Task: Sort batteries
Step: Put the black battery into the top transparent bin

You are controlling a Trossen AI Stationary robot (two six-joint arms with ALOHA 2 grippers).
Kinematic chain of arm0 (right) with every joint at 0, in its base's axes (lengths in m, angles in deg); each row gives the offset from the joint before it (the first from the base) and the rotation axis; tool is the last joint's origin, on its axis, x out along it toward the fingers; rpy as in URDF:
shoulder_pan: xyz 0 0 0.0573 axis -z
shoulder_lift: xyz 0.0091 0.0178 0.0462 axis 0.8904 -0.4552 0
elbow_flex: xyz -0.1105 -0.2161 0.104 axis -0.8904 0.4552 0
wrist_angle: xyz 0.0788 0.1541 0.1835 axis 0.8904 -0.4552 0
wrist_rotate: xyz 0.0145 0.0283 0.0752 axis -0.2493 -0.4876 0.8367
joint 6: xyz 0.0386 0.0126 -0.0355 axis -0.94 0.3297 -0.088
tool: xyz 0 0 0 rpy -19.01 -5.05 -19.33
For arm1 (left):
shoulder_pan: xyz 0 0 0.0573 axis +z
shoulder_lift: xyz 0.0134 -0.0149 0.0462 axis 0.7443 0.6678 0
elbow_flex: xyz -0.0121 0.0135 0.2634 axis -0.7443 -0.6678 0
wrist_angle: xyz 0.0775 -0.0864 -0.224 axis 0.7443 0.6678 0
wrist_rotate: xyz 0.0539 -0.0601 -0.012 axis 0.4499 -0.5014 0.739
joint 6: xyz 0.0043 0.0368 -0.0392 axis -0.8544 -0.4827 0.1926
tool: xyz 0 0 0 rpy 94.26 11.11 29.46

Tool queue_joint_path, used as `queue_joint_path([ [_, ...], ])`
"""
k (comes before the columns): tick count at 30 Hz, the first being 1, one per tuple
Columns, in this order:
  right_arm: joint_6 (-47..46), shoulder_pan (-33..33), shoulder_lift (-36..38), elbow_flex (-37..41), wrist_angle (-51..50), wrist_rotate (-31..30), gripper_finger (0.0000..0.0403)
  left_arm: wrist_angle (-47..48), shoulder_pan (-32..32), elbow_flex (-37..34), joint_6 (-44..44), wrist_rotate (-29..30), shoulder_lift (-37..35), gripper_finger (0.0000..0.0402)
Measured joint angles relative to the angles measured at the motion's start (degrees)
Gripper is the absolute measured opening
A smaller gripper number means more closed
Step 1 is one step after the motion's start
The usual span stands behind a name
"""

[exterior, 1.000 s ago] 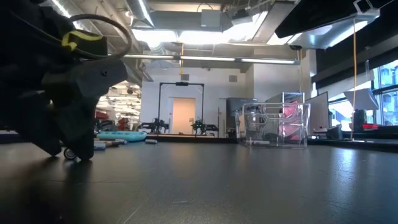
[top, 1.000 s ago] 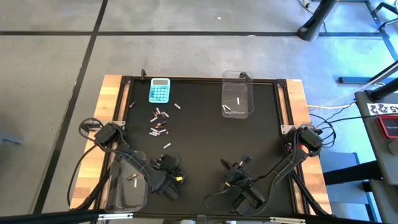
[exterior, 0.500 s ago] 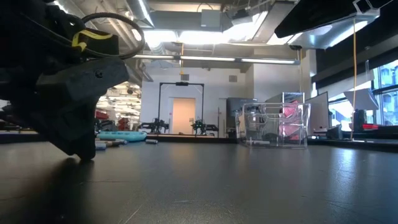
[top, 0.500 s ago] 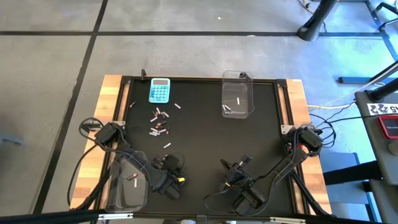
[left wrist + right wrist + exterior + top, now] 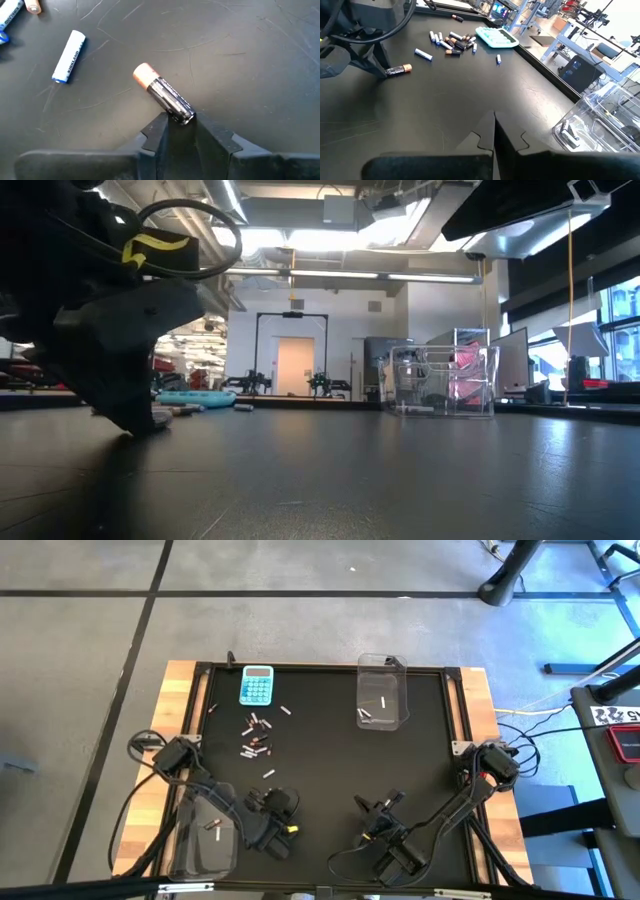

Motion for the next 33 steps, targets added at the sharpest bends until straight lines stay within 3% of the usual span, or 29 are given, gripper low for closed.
queue_joint_path([
  [9, 0.13, 0.02, 0.00, 0.00, 0.00, 0.00, 0.0003, 7.21, -1.75, 3.11, -1.10, -2.45, 0.31, 0.0085],
  [18, 0.18, 0.02, 0.00, 0.00, 0.00, 0.00, 0.0003, 8.12, -1.94, 3.51, -0.70, -1.94, 0.31, 0.0174],
  [24, 0.26, 0.02, 0.00, 0.00, 0.00, 0.00, 0.0003, 13.20, -0.34, 3.61, 5.53, -0.41, 0.19, 0.0234],
  [28, 0.26, 0.02, 0.00, 0.00, -0.01, 0.00, 0.0003, 16.28, 0.87, 2.96, 7.69, -0.16, 0.04, 0.0249],
  [33, 0.24, 0.02, 0.00, 0.00, 0.00, 0.00, 0.0003, 12.14, 2.51, -0.80, 5.95, -2.18, -0.28, 0.0246],
])
